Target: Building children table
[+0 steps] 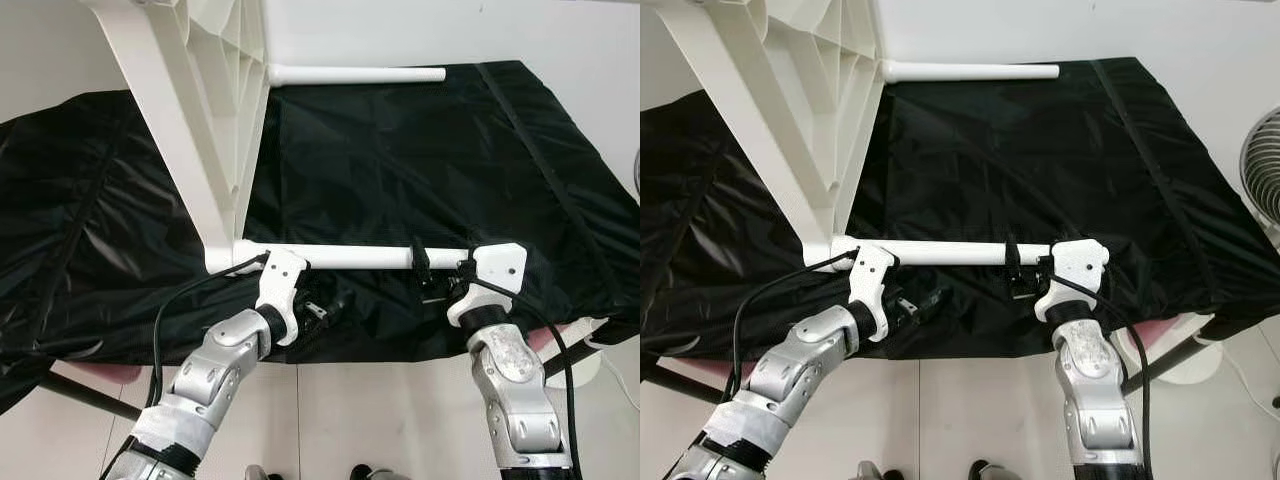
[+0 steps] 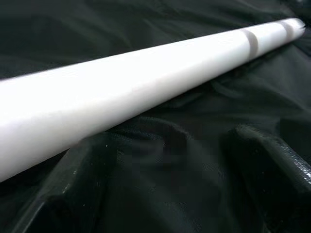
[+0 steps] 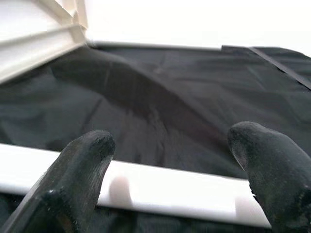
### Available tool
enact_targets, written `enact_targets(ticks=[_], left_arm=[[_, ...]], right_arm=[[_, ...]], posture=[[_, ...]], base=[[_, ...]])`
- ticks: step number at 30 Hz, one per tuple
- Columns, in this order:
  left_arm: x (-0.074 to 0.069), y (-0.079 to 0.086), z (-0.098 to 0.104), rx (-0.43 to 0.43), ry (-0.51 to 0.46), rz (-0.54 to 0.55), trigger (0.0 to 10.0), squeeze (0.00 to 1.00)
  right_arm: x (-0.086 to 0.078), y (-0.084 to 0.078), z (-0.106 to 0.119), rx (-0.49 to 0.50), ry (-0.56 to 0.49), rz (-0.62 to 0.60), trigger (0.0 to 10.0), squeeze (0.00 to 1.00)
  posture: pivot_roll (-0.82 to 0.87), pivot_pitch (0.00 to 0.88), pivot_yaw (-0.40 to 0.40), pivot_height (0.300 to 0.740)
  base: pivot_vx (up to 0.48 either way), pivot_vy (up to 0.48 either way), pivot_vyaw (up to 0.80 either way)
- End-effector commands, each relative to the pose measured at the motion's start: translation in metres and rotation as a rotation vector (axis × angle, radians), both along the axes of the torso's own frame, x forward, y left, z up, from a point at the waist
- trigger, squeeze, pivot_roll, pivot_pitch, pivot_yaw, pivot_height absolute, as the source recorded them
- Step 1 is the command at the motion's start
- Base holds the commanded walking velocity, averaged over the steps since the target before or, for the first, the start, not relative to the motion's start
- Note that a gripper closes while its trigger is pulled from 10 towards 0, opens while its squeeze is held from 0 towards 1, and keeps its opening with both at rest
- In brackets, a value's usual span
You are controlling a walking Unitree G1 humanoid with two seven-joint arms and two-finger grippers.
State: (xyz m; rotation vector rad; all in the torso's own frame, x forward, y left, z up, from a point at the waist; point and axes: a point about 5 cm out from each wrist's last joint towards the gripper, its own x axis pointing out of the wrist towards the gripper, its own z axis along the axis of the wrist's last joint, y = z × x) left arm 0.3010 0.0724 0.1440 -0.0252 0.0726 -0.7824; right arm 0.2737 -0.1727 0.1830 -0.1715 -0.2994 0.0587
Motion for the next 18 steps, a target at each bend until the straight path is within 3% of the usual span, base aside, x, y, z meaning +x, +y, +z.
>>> enact_targets(ticks=[1, 10, 14, 17, 18], left_arm=[[-0.011, -0.002, 0.0, -0.011, -0.003, -0.195, 10.0, 0.0], [-0.021, 0.012, 0.001, -0.059, -0.003, -0.094, 10.0, 0.0], [-0.011, 0.022, 0.009, -0.091, -0.081, 0.091, 10.0, 0.0], [-0.006, 0.026, 0.016, -0.113, -0.113, 0.147, 10.0, 0.0], [-0.004, 0.027, 0.019, -0.128, -0.12, 0.164, 10.0, 1.0]], right_arm=[[-0.001, 0.002, -0.004, -0.017, 0.02, -0.008, 10.0, 0.0], [0.012, 0.003, -0.001, -0.023, 0.004, -0.034, 10.0, 0.0], [0.018, -0.001, 0.003, 0.003, -0.012, -0.043, 10.0, 0.0], [0.02, 0.003, 0.001, 0.038, -0.018, -0.012, 10.0, 0.0], [0.02, 0.005, 0.0, 0.054, -0.019, 0.003, 10.0, 1.0]], posture=[[-0.09, 0.195, 0.086, 0.74], [-0.04, 0.161, 0.047, 0.74], [-0.01, 0.122, 0.025, 0.74], [0.0, 0.096, 0.029, 0.74], [0.0, 0.096, 0.029, 0.74]], base=[[0.0, 0.0, 0.0], [0.0, 0.0, 0.0], [0.0, 0.0, 0.0], [0.0, 0.0, 0.0], [0.0, 0.0, 0.0]])
